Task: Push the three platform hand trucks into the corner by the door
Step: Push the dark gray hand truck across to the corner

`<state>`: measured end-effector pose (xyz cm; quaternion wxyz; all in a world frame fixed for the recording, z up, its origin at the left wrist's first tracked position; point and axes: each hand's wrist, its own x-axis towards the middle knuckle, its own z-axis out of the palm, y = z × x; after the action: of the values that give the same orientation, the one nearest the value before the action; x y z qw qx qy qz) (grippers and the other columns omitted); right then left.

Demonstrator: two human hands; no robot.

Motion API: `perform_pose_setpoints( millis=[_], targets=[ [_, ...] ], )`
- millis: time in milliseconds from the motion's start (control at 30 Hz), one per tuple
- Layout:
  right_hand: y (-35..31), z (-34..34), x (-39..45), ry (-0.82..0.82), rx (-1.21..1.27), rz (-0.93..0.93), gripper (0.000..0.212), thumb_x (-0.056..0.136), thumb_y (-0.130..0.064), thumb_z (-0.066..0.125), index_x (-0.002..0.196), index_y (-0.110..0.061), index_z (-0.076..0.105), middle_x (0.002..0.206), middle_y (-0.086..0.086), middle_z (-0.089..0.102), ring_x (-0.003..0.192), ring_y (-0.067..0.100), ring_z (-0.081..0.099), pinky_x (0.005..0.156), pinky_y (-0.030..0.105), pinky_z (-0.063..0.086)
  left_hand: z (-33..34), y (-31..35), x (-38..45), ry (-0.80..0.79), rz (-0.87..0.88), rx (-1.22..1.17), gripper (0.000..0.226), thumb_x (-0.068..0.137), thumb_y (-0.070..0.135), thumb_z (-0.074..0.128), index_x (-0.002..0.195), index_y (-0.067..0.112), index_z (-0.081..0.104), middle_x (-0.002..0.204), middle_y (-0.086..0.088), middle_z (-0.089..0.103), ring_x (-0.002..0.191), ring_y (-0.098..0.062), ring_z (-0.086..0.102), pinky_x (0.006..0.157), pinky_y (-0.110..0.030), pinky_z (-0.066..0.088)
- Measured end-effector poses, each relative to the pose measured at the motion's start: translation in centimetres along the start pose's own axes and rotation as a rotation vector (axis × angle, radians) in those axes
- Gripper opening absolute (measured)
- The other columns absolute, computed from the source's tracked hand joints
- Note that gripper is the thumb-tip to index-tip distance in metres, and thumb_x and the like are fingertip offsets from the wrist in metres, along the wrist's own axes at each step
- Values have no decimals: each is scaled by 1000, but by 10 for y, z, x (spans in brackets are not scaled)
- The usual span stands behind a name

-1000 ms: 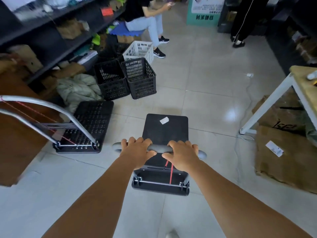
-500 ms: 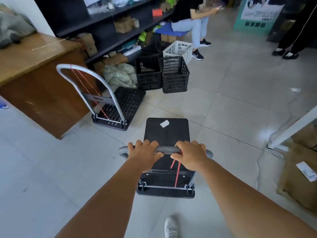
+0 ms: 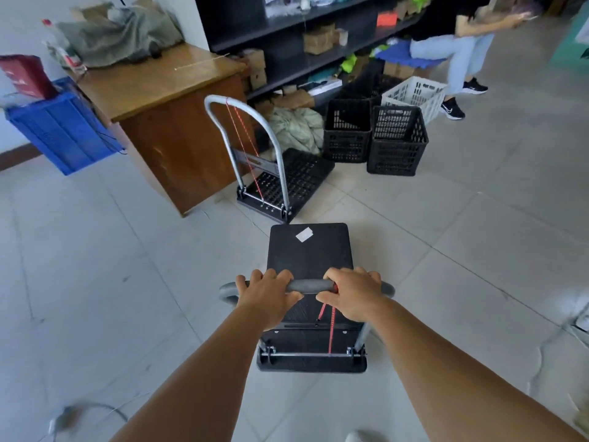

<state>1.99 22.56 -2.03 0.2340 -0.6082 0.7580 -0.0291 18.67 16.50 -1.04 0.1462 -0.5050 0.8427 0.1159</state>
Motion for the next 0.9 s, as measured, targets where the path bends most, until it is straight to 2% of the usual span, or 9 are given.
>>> perform_pose_setpoints(
  millis=[167,433,633,900],
  targets=[
    [-11,0,11,-34,-51,-92,36,91,-56,46,114,-29,51,109,-6,58,109,22,45,88,38,26,3,-9,-13,1,-91,-37,36,97,53,31,124,31,42,123,2,51,118,-24,41,104,-47,25],
    [-27,-5,35,-126,-124,-250,44,92,-59,38,122,-29,48,121,-4,58,115,23,45,93,39,28,7,-18,-26,42,-261,-114,37,96,53,30,125,32,40,125,3,49,121,-23,39,106,-47,21],
    [-47,-5,56,-167,-153,-368,43,92,-57,39,122,-29,49,123,-2,57,116,24,45,92,40,29,12,-32,-29,71,-395,-178,36,96,52,32,125,32,40,127,3,49,121,-23,40,106,-48,21],
    [-92,-1,87,-222,-183,-485,36,91,-56,43,114,-30,52,114,-4,57,112,23,44,93,39,27,18,-65,-33,112,-540,-233,35,96,49,31,122,28,40,123,1,48,118,-23,40,106,-49,22]
  ],
)
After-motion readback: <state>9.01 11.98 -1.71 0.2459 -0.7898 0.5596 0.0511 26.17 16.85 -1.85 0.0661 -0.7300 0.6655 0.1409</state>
